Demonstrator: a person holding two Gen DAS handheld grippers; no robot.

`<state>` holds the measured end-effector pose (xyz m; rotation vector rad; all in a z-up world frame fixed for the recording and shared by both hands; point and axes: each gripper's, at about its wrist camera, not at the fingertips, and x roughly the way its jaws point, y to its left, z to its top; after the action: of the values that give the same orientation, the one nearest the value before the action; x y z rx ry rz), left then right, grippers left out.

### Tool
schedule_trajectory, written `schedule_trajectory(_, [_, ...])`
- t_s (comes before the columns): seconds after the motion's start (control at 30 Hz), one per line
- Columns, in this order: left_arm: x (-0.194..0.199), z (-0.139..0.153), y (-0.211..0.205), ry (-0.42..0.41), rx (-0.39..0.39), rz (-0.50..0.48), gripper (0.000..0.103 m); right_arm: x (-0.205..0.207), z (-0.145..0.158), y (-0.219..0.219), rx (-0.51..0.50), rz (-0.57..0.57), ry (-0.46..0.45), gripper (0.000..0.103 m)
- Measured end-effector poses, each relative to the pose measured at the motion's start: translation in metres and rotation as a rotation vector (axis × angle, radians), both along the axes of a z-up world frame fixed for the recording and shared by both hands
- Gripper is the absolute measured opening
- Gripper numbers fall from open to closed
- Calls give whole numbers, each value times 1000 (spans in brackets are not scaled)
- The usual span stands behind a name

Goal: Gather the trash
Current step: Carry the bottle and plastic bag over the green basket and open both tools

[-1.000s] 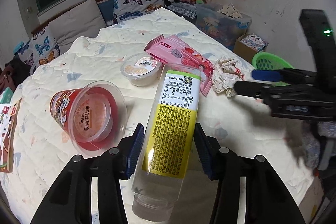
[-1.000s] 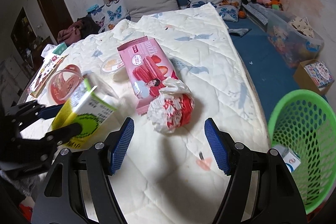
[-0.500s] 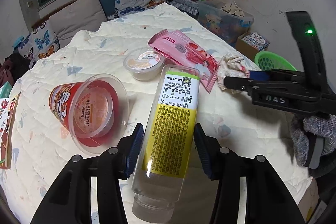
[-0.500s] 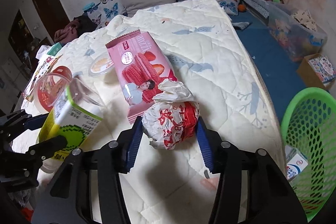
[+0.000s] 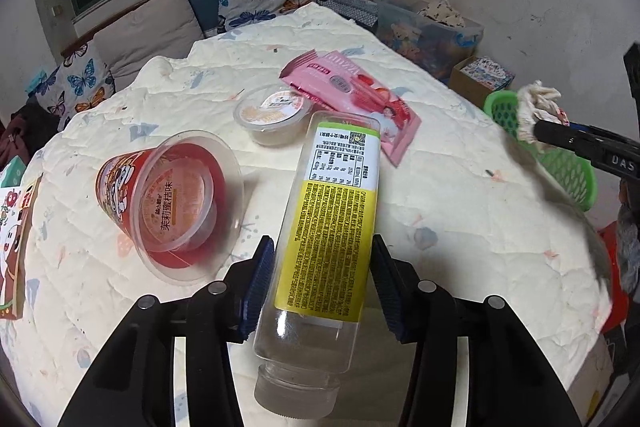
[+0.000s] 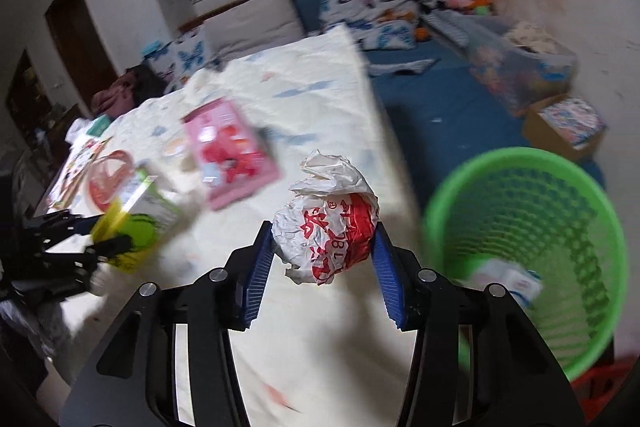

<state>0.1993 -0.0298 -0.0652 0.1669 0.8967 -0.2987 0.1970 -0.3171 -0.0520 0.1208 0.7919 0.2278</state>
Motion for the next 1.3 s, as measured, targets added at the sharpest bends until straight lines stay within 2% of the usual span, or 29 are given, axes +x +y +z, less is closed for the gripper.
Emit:
schedule_trajectory(0.2, [-13, 19, -11, -17, -44, -33, 47, -13, -15, -70, -33, -159, 46, 51])
schedule_trajectory(0.43, [-14, 41, -50, -18, -100, -108, 47, -22, -40, -119, -35, -260, 89, 55])
schedule_trajectory(0.53, [-10, 48, -80, -27, -101, -153, 47, -27, -46, -132, -13, -281, 96, 59])
schedule_trajectory(0.77, [8, 54, -170, -23, -106, -272, 47, -53, -39, -154, 10, -314, 58, 59])
schedule_trajectory(1.03, [36, 36, -272, 35, -118, -359, 47, -94, -30, -179, 38, -355, 10, 61])
schedule_trajectory(1.3, [47, 17, -348, 67, -123, -419, 47, -120, -31, -204, 67, -407, -7, 61])
